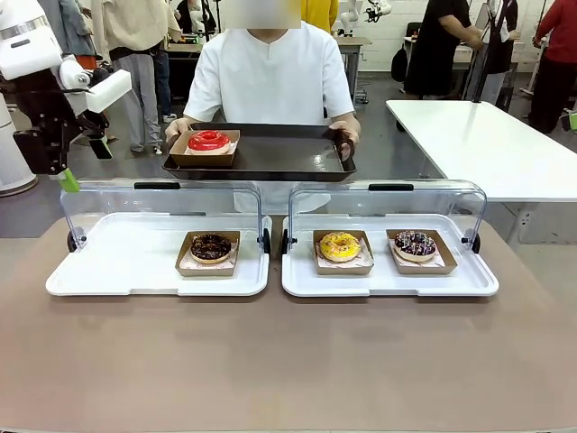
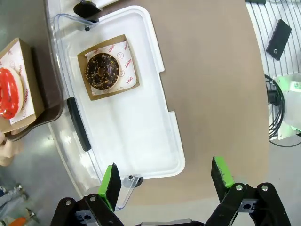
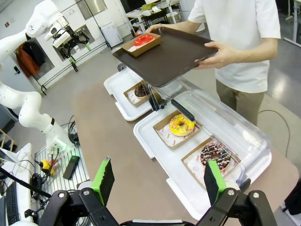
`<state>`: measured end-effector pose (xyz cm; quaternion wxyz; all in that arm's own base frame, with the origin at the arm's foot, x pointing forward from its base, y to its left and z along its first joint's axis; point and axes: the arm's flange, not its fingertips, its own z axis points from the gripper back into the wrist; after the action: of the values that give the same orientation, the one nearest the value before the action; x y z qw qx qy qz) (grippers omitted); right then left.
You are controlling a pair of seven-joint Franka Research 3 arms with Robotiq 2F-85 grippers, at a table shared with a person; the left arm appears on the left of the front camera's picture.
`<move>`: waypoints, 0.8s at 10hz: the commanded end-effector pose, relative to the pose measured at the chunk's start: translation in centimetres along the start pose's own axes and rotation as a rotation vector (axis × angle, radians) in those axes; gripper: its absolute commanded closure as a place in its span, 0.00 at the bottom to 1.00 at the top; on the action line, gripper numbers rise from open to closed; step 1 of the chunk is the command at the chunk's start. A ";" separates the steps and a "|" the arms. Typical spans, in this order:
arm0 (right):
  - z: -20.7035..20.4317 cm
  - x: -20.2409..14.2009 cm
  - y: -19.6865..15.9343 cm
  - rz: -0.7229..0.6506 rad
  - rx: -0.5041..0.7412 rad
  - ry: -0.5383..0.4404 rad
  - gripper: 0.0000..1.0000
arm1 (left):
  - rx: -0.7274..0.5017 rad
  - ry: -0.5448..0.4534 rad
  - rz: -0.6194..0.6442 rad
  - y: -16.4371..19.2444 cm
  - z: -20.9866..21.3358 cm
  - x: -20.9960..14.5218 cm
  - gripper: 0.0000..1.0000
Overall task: Provide the desired donut to the person.
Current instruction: Pick up and lift the Paper togo box containing the Donut pointed at by the person.
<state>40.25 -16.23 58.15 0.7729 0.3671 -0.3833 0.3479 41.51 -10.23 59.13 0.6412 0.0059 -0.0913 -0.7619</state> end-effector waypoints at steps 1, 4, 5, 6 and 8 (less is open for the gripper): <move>-0.1 -0.1 0.1 0.000 0.003 0.001 0.00 | 0.026 -0.133 0.080 -1.8 1.1 -2.3 0.00; -0.1 -0.1 0.1 0.000 0.003 0.001 0.00 | 0.176 -0.453 0.306 -5.2 4.3 -9.2 0.00; -0.1 -0.1 0.1 0.000 0.003 0.001 0.00 | 0.188 -0.508 0.347 -7.3 4.1 -10.9 0.00; -0.1 -0.1 0.1 0.000 0.003 0.001 0.00 | 0.164 -0.617 0.370 -7.8 4.1 -12.5 0.00; -0.1 -0.1 0.1 0.000 0.003 0.001 0.00 | 0.103 -0.871 0.315 -7.5 3.3 -17.0 0.00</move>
<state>40.23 -16.29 58.15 0.7729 0.3670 -0.3837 0.3474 35.53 7.03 60.57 0.6918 -0.2424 -0.3699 -0.5709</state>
